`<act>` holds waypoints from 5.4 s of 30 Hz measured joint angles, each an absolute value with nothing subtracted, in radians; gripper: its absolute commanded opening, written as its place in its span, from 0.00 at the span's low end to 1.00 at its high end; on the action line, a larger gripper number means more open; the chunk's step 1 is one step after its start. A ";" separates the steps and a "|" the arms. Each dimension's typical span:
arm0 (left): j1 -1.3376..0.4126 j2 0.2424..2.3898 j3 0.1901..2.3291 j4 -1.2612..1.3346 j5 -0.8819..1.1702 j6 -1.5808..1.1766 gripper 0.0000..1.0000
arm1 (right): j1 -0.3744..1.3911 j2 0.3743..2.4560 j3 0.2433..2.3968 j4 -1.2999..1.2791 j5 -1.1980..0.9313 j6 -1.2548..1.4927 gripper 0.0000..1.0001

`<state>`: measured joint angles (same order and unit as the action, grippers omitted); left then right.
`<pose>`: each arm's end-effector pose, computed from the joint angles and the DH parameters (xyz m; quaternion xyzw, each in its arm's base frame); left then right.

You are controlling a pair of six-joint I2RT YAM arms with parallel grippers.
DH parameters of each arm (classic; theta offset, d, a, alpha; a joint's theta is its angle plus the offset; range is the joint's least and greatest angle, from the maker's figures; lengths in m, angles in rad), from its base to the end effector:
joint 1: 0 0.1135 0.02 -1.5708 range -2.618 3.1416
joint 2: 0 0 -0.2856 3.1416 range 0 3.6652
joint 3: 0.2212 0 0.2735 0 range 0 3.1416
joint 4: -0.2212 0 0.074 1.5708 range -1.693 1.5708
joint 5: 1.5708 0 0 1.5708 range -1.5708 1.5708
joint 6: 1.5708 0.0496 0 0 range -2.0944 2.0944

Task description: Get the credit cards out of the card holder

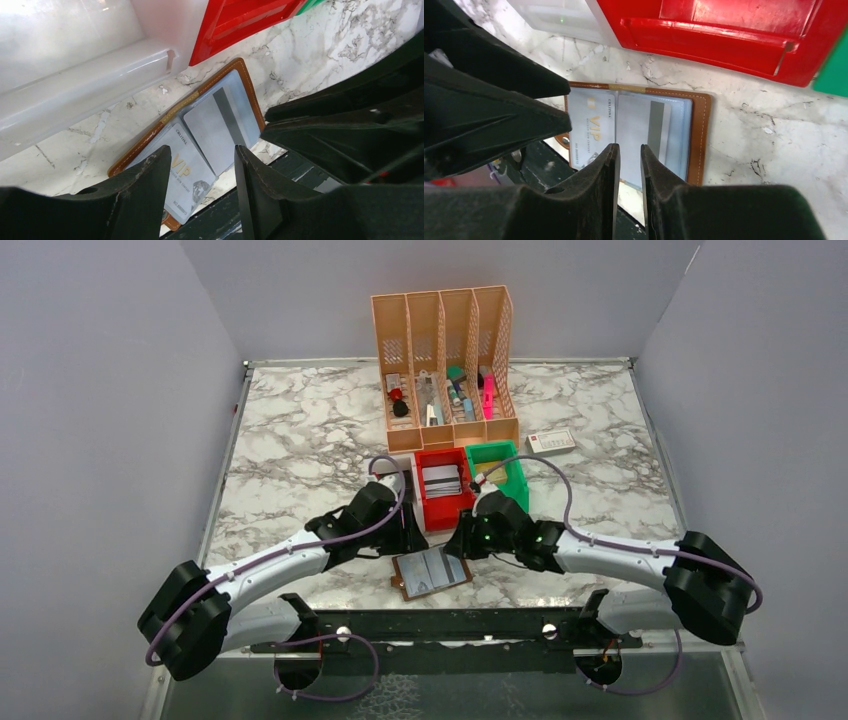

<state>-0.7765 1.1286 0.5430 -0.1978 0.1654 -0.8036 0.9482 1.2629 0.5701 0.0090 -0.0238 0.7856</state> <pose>0.1658 -0.1743 0.1874 0.0192 0.9207 -0.3253 0.2149 0.1582 0.2224 0.1833 -0.0784 0.8998 0.3340 0.2695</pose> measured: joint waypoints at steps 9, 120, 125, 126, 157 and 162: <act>-0.794 1.155 0.543 -0.150 0.199 -0.805 0.53 | 0.948 1.419 0.575 0.019 -0.062 0.785 0.26; -0.909 1.195 0.372 0.037 0.054 -1.009 0.14 | 0.945 1.536 0.590 0.181 -0.250 0.804 0.42; -0.909 1.200 0.376 0.043 0.053 -1.006 0.00 | 0.943 1.532 0.590 0.174 -0.249 0.804 0.42; -0.908 1.200 0.380 0.042 0.053 -1.004 0.00 | 0.943 1.532 0.590 0.173 -0.249 0.804 0.42; -0.917 0.909 0.389 -0.231 -0.093 -0.979 0.00 | 0.949 1.370 0.586 0.104 -0.162 0.814 0.45; -0.917 0.846 0.393 -0.260 -0.120 -0.969 0.00 | 0.950 1.341 0.584 0.107 -0.160 0.821 0.51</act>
<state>-0.9169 0.8455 0.3927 -0.2600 -0.1204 -0.9688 0.9497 1.3411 0.5838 0.1074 -0.1604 0.8207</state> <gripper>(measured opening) 0.009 0.478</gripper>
